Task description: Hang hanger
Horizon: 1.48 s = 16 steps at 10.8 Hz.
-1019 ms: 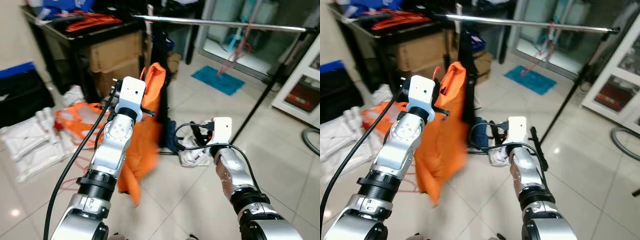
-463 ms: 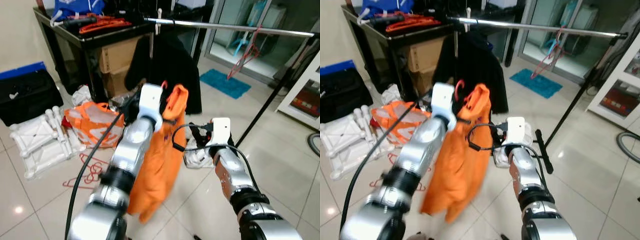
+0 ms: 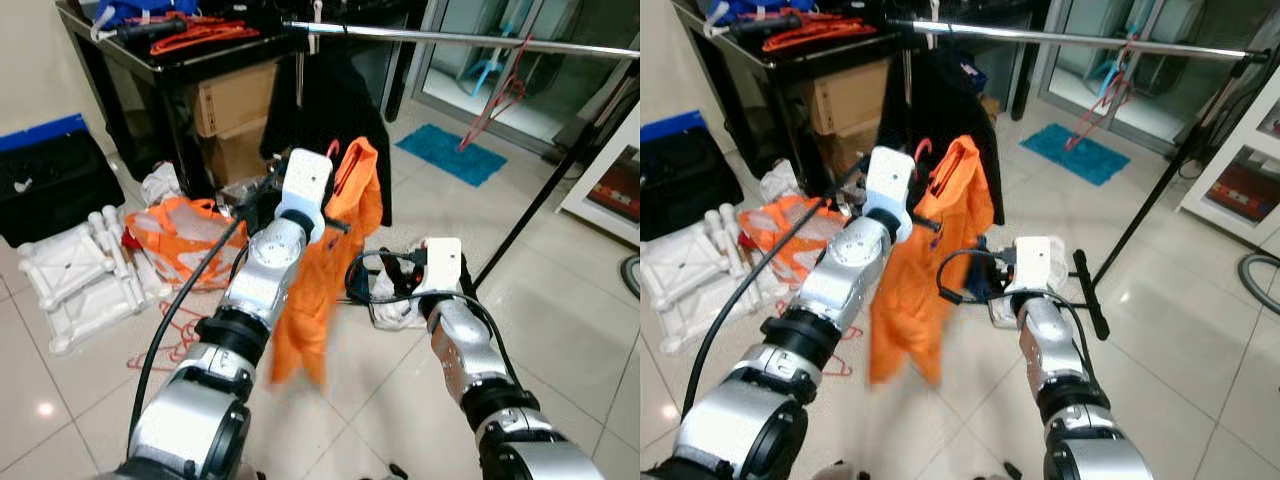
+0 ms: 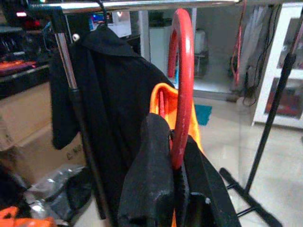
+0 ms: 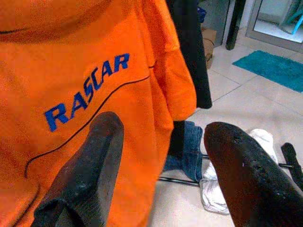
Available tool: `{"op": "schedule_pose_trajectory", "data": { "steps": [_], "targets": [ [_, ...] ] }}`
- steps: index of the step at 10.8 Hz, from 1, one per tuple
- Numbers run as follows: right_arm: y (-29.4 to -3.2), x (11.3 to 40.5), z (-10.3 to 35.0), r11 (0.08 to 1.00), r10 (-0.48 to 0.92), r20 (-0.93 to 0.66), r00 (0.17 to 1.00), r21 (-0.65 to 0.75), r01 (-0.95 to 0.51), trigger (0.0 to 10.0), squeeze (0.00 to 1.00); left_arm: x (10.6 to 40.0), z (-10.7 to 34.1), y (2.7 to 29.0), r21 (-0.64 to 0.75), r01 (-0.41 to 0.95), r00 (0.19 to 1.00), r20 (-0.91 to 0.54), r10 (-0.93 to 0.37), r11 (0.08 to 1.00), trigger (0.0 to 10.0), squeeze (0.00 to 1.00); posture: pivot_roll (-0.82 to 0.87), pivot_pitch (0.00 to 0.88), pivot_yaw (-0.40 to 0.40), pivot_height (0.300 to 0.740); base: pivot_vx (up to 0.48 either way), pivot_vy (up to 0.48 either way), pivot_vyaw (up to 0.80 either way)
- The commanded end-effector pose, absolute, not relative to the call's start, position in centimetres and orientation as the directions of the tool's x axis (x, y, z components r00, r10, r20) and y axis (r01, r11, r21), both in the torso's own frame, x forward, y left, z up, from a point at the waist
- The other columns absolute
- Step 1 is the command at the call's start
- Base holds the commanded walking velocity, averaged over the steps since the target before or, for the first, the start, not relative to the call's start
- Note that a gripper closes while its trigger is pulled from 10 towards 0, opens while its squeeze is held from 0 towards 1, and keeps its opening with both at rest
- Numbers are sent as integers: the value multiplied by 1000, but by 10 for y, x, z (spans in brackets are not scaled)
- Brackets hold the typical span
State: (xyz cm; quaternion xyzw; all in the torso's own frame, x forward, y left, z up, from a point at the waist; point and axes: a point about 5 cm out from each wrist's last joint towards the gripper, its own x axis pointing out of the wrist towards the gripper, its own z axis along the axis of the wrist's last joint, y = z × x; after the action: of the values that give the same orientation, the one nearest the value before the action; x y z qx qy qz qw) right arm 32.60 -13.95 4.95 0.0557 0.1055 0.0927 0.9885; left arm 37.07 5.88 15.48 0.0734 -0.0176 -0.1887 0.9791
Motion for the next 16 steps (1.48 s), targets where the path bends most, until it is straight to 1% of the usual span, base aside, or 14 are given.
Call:
{"op": "schedule_pose_trajectory", "data": {
  "steps": [1, 4, 11, 16],
  "targets": [
    [-142, 328, 53, 979, 186, -179, 966, 120, -166, 10000, 0, 374, 178, 51, 202, 367, 915, 97, -391, 908, 10000, 0, 39, 0, -20, 740, 454, 0, 0],
    [-138, 328, 53, 976, 198, -181, 963, 123, -177, 10000, 0, 374, 178, 50, 232, 370, 909, 109, -402, 899, 10000, 0, 46, 0, -22, 740, 451, 0, 0],
    [-138, 327, 52, 976, 200, -188, 962, 120, -179, 10000, 0, 373, 179, 46, 229, 391, 897, 124, -425, 892, 10000, 0, 45, 0, -22, 740, 450, 0, 0],
    [-138, 328, 52, 976, 202, -191, 960, 116, -183, 10000, 0, 375, 178, 43, 214, 400, 898, 103, -428, 891, 10000, 0, 47, 0, -22, 740, 0, 0, 0]
  ]
}}
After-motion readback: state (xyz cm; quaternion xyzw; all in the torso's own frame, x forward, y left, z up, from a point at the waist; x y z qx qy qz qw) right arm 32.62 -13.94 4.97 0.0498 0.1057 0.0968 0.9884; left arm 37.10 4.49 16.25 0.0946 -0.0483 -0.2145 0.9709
